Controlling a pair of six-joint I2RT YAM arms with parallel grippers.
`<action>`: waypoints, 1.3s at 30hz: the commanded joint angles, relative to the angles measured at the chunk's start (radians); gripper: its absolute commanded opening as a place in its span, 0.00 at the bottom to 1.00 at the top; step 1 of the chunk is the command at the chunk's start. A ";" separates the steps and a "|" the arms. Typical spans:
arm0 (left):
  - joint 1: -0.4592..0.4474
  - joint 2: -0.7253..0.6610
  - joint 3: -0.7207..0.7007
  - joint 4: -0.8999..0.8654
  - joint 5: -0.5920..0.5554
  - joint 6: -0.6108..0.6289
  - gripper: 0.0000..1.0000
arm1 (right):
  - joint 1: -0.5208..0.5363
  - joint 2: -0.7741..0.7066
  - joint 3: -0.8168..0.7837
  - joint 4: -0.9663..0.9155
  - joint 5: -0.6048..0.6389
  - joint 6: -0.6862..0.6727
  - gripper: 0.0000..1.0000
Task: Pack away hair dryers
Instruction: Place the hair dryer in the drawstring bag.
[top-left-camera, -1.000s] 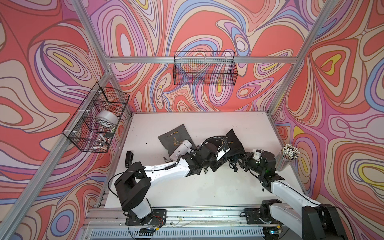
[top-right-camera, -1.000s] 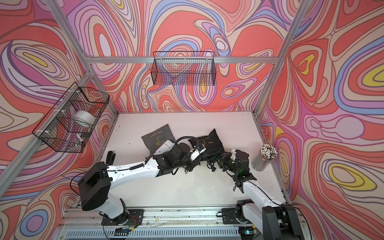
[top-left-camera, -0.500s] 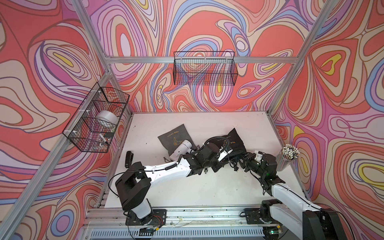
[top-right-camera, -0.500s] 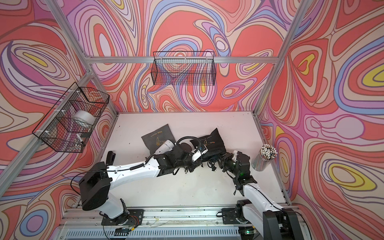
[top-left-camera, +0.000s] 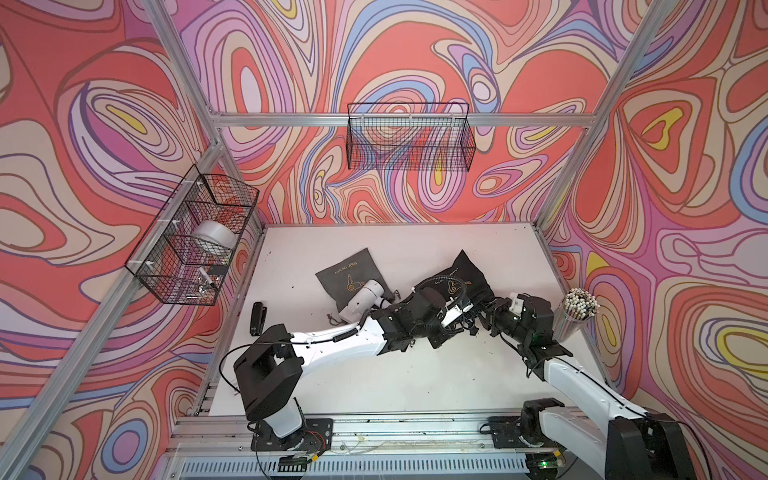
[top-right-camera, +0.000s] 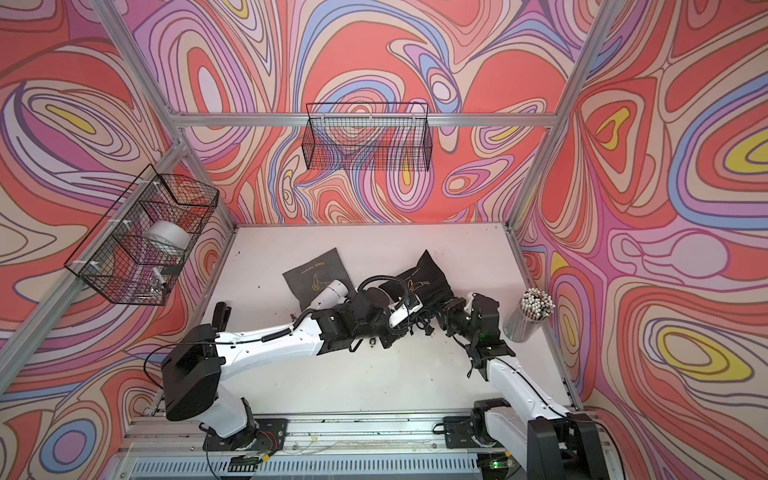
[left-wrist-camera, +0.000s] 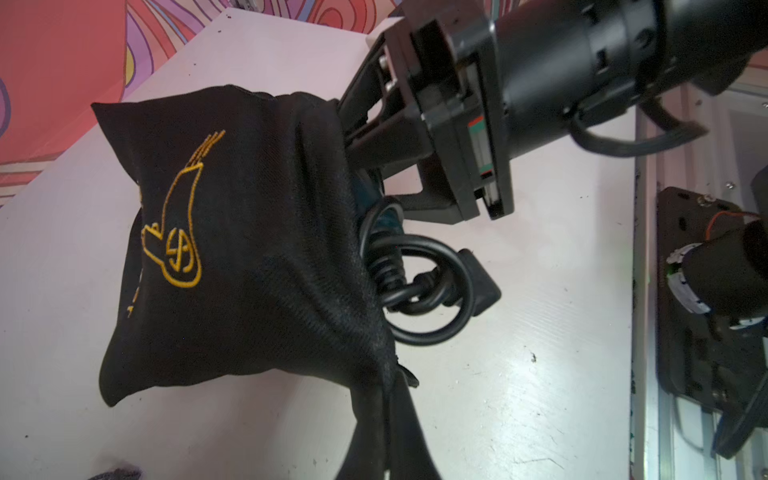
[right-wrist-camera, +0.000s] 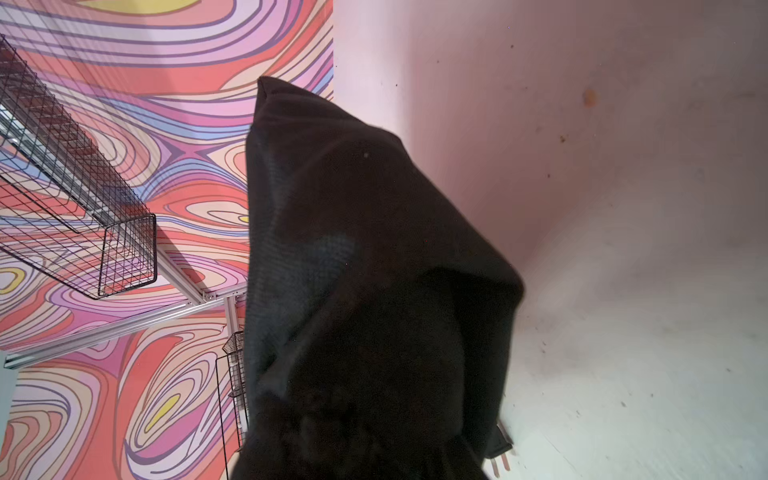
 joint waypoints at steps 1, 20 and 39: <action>-0.018 0.023 0.051 -0.052 0.089 -0.012 0.00 | -0.005 0.012 0.060 0.017 0.054 -0.064 0.00; -0.018 0.129 0.165 -0.154 -0.044 -0.004 0.00 | 0.038 0.098 0.068 0.101 -0.030 -0.039 0.00; -0.019 0.094 0.065 -0.184 -0.307 -0.004 0.00 | 0.029 0.035 0.078 -0.005 -0.044 0.022 0.00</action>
